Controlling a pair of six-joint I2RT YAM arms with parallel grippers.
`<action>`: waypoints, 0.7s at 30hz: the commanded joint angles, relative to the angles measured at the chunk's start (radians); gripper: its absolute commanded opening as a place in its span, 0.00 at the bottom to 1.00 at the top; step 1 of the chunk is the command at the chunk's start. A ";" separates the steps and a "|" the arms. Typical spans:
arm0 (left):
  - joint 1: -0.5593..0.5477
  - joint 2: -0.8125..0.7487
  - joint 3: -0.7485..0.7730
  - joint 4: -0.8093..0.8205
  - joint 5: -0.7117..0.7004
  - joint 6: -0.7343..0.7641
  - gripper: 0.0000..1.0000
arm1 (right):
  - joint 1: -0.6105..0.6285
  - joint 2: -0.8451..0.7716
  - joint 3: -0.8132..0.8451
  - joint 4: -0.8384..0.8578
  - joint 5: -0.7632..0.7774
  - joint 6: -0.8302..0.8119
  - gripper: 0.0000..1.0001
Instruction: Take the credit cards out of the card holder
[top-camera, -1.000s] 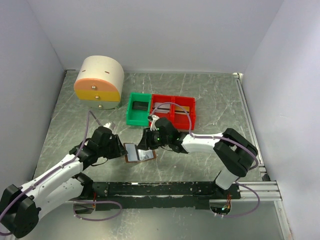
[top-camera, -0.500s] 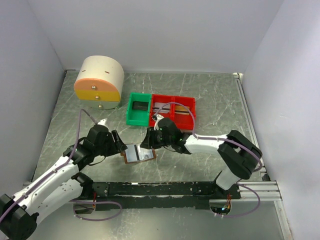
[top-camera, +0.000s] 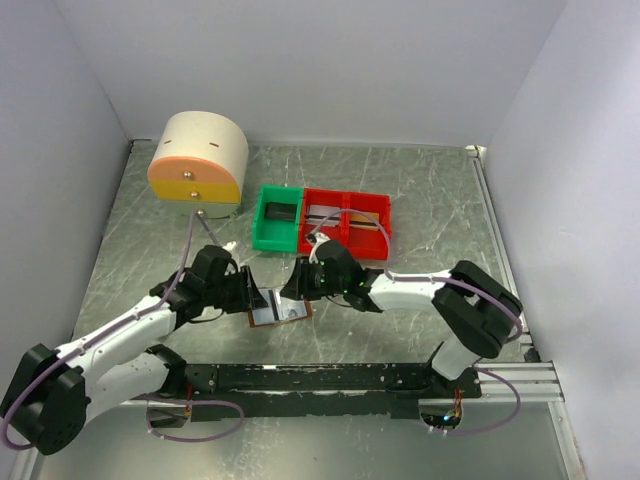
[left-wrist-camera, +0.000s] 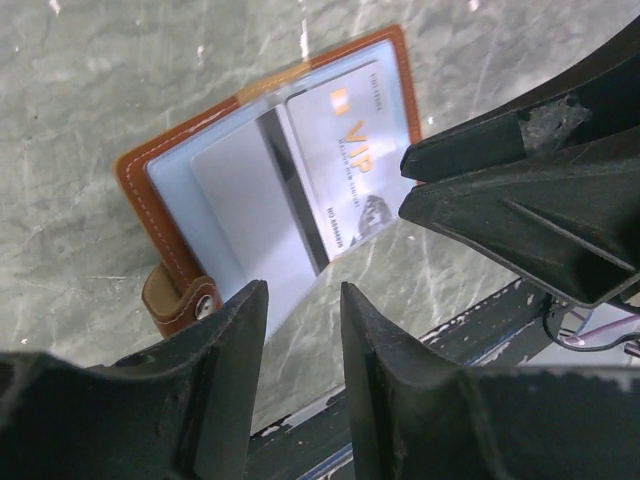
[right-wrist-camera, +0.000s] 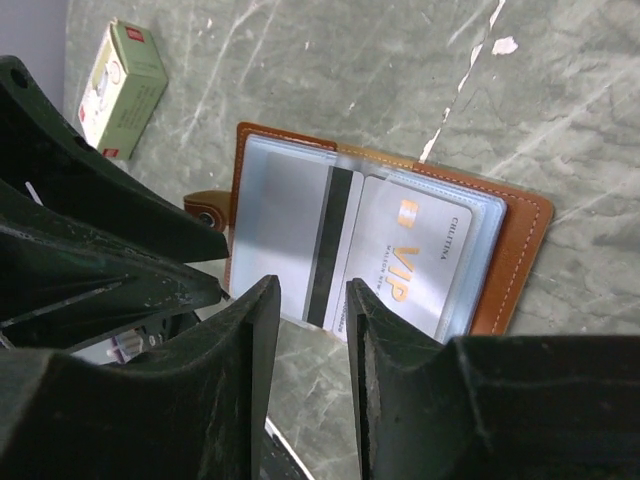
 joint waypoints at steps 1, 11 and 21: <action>-0.004 0.032 -0.032 0.039 -0.034 0.010 0.44 | 0.014 0.073 0.055 0.032 -0.049 0.000 0.33; -0.004 0.067 -0.092 0.040 -0.150 -0.018 0.34 | 0.059 0.200 0.134 -0.021 -0.016 0.004 0.32; -0.003 0.128 -0.101 0.072 -0.158 -0.010 0.25 | 0.075 0.240 0.169 -0.102 0.048 -0.018 0.29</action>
